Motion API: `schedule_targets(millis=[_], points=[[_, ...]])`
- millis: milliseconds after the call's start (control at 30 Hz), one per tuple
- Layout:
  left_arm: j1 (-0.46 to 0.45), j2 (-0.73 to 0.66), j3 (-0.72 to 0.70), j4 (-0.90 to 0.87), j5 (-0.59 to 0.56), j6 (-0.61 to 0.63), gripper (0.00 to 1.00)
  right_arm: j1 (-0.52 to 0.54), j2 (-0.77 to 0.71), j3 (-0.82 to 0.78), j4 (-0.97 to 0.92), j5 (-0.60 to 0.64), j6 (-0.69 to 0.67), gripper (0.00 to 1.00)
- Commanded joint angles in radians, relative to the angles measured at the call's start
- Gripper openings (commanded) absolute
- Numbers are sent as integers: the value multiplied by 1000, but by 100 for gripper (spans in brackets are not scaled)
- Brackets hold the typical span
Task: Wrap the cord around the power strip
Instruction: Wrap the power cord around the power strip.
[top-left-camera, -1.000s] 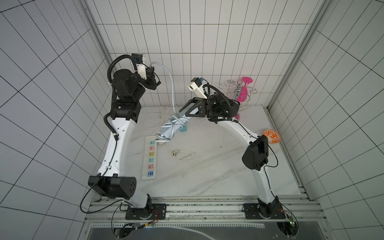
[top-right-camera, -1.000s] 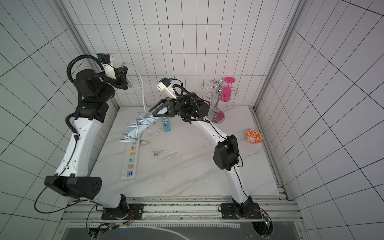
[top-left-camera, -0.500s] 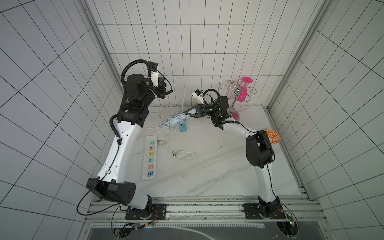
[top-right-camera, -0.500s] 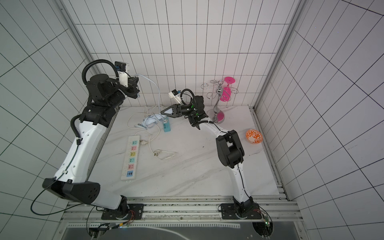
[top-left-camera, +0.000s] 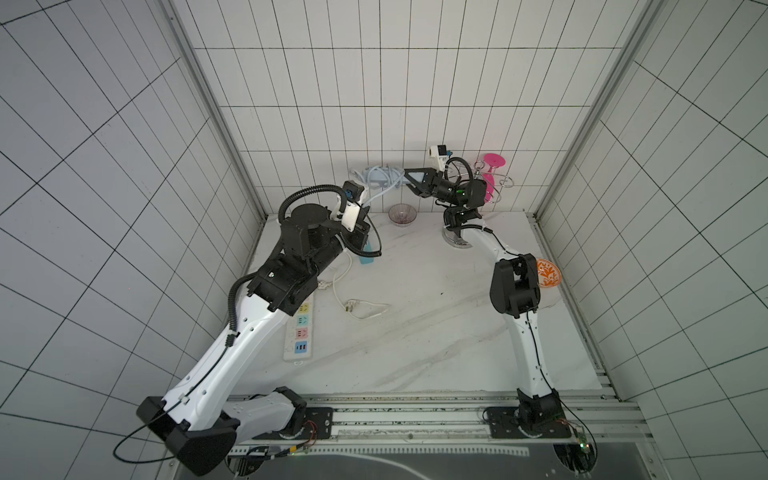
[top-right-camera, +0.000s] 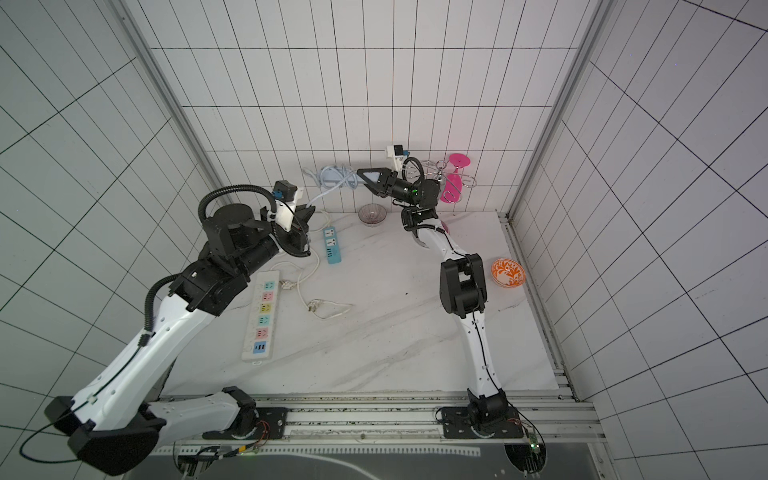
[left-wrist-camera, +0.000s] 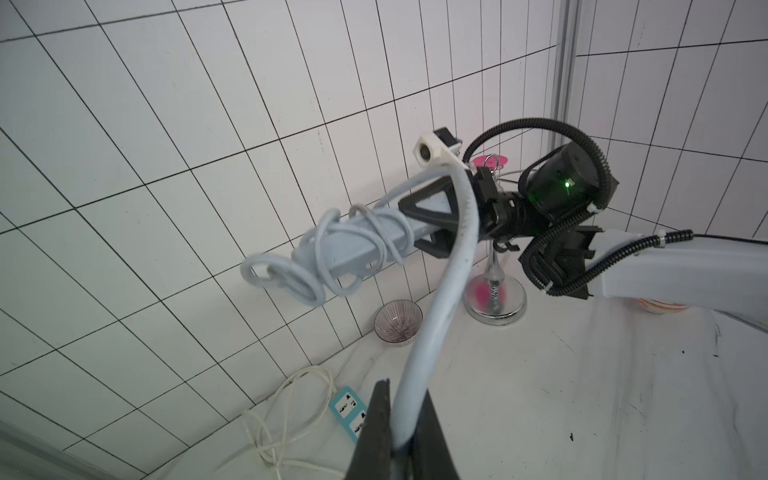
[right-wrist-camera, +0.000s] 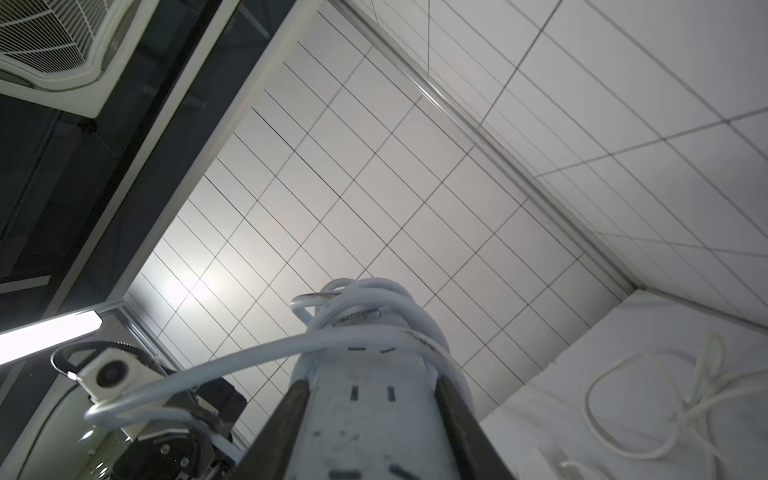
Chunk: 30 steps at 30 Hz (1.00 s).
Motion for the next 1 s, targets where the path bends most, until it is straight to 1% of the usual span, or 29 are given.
schedule_targets(millis=[0, 100, 200, 267, 333, 400, 467, 533, 633, 733, 833, 933, 967], points=[[-24, -23, -100, 132, 66, -30, 0, -24, -12, 208, 179, 172, 169, 0], [-24, -21, -184, 218, 80, -16, 0, -41, -70, 131, 365, 235, 287, 0], [-23, -15, -254, 332, 130, -16, 0, -49, -137, 72, 513, 290, 366, 0], [-23, -5, -286, 408, 169, -13, 0, -46, -153, 102, 575, 310, 407, 0], [-21, 8, -294, 460, 177, -7, 0, -35, -158, 155, 658, 324, 465, 0], [-4, 15, -295, 502, 215, 17, 0, -22, -178, 187, 734, 305, 513, 0], [40, 23, -288, 545, 301, 1, 0, 7, -200, 239, 739, 241, 532, 0], [90, 28, -296, 620, 385, -44, 0, 58, -219, 294, 737, 181, 534, 0], [152, 30, -314, 706, 485, -87, 0, 130, -242, 333, 737, 65, 551, 0], [201, 44, -328, 771, 575, -124, 0, 207, -240, 378, 738, -37, 595, 0], [216, 84, -352, 870, 672, -188, 0, 287, -224, 437, 739, -109, 627, 0], [216, 150, -366, 969, 767, -272, 1, 343, -235, 437, 739, -145, 626, 0], [219, 170, -369, 992, 781, -291, 1, 355, -244, 434, 739, -166, 628, 0]])
